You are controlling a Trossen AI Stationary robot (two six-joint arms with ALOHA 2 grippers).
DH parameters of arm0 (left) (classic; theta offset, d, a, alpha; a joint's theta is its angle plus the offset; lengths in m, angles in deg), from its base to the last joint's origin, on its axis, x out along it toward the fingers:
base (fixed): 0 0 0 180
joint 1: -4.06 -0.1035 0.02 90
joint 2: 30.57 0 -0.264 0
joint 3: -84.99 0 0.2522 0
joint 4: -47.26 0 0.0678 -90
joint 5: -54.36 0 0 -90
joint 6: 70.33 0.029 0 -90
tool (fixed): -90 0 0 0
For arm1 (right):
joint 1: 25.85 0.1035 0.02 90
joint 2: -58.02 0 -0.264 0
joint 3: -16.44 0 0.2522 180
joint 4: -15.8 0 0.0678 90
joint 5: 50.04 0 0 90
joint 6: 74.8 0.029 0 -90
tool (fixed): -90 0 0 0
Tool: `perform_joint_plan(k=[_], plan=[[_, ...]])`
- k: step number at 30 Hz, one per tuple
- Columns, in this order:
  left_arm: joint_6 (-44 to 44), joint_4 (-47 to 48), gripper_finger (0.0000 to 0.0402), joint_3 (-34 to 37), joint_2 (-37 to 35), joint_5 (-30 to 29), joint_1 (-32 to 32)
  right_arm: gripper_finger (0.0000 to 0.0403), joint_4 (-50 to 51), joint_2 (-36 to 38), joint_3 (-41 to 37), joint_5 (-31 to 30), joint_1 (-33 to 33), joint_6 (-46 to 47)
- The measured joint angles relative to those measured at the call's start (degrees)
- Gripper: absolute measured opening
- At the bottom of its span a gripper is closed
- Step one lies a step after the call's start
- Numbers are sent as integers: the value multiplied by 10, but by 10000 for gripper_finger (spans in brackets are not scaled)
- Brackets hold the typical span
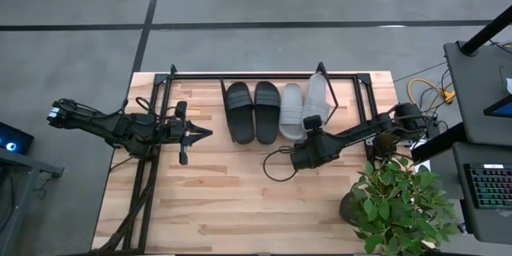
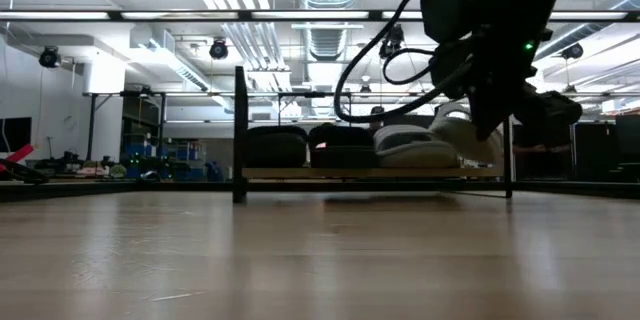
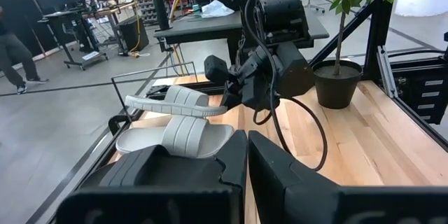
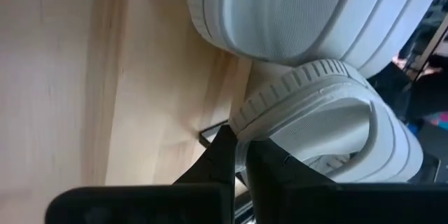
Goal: Pick and place slides into the shelf
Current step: Adjust the gray slides from the shelf
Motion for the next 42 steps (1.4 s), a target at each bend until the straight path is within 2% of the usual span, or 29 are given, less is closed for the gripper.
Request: perform_joint_plan(k=[10,22,27,35,42], plan=[[0,0,0,0,0,0,0,11,-70,0,0,-6,-2,-74],[-1,5,0,0,0,0,0,15,-32,1,0,-17,-3,-11],[-1,5,0,0,0,0,0,42,11,1,1,-38,-3,43],[-1,5,0,0,0,0,0,103,33,2,9,-35,-3,94],[-1,5,0,0,0,0,0,137,113,2,38,-31,-2,176]])
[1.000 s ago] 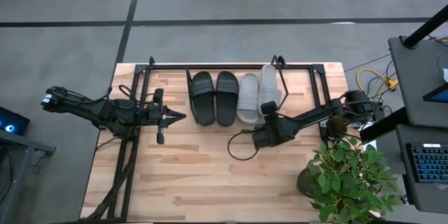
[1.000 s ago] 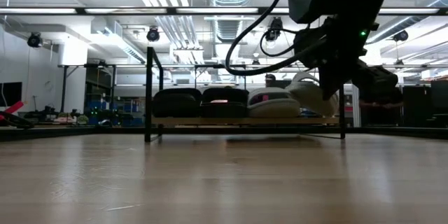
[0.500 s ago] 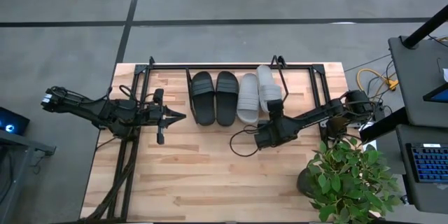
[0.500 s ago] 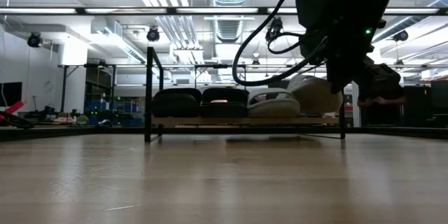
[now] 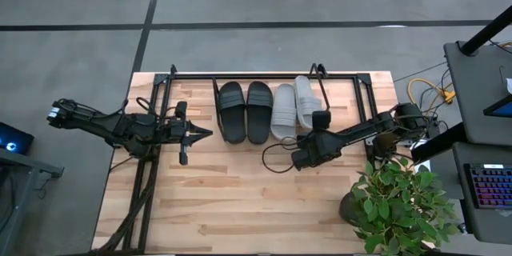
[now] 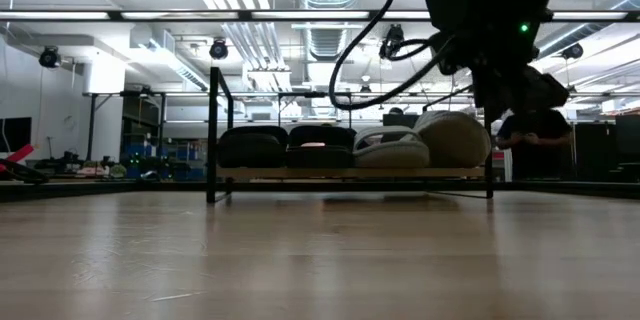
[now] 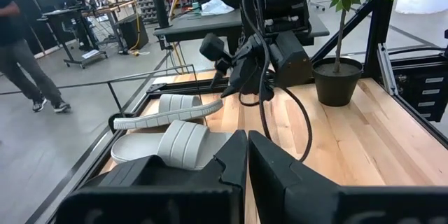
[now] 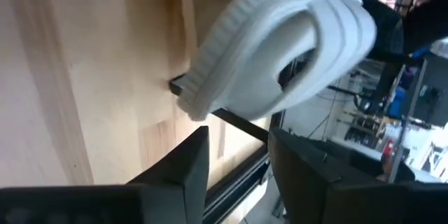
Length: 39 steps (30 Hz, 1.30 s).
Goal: Pick and place slides into the shelf
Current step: Adjust the gray slides from the shelf
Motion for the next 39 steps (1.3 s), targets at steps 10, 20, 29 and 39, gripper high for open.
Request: perform_joint_plan(k=[10,20,29,39], plan=[[0,0,0,0,0,0,0,159,17,21,67,1,22,1],[0,0,0,0,0,0,0,160,-158,55,136,75,45,-147],[0,0,0,0,0,0,0,148,-277,84,140,270,-33,-310],[0,0,0,0,0,0,0,146,-276,81,139,462,-227,-365]])
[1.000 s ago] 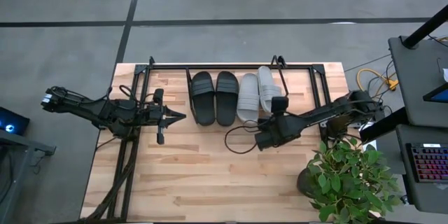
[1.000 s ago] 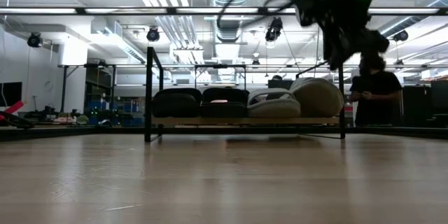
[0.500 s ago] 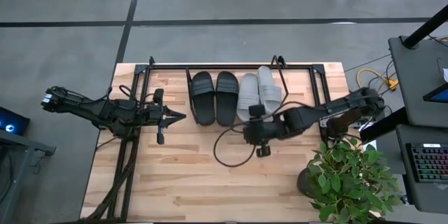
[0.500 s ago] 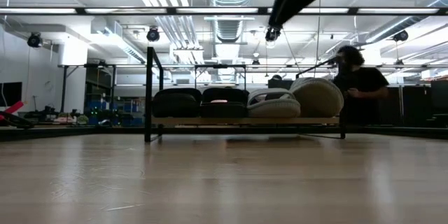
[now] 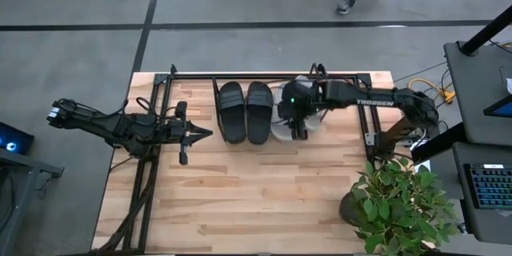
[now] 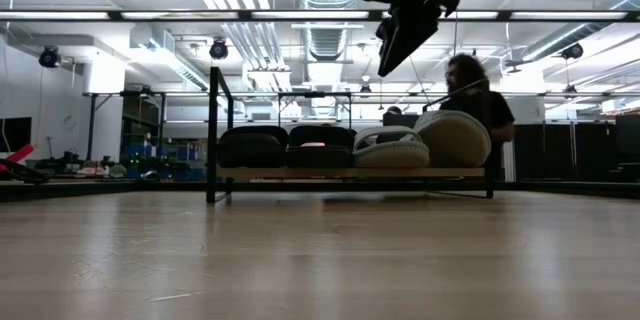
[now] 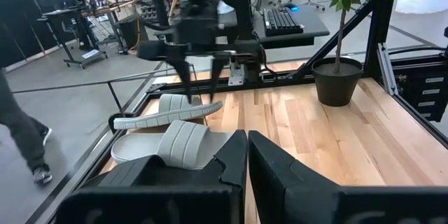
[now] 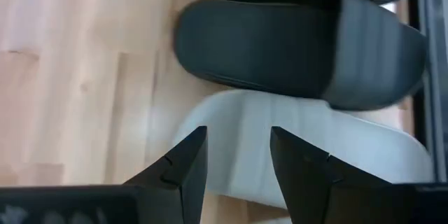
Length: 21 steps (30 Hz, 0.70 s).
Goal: Pick and place slides into the shelf
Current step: Adjust the gray slides from the shelf
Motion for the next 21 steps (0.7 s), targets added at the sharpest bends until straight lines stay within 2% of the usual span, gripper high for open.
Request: perform_joint_plan(k=[3,8,21], plan=[[0,0,0,0,0,0,0,146,1,1,5,10,-37,-16],[0,0,0,0,0,0,0,146,13,-15,35,62,-87,-19],[3,-1,0,0,0,0,0,146,121,-150,139,94,-121,-45]])
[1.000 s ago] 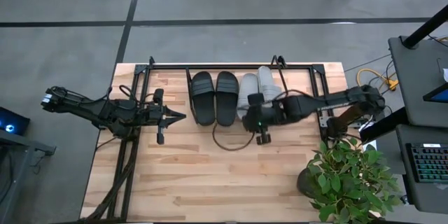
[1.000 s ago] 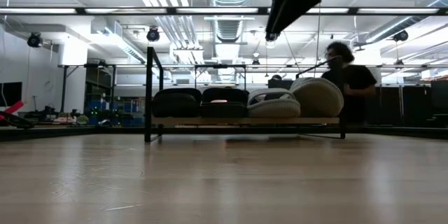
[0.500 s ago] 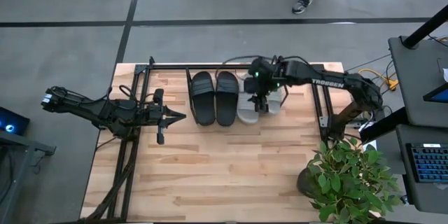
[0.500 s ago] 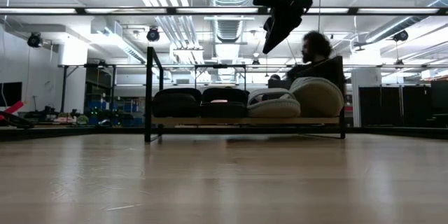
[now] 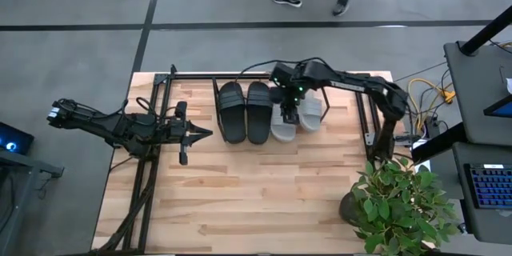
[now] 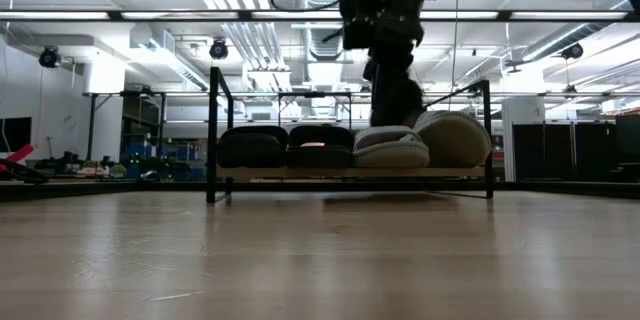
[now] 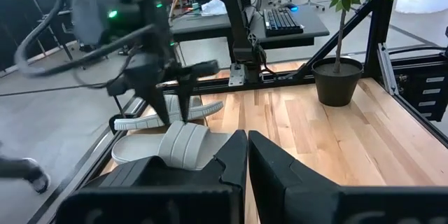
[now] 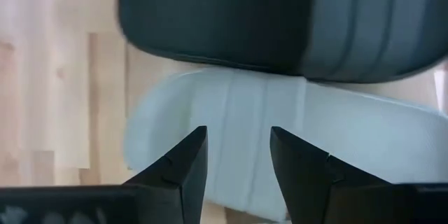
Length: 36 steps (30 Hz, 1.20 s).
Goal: Pick and place slides into the shelf
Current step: Adjust the gray slides from the shelf
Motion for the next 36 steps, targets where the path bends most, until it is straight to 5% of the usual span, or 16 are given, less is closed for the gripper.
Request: perform_joint_plan(k=[18,23,36], plan=[[-3,0,0,0,2,0,0,146,152,-151,171,55,-74,-25],[-3,0,0,0,2,0,0,146,190,-162,181,102,-77,-37],[-3,0,0,0,2,0,0,139,183,-162,156,105,-76,-73]])
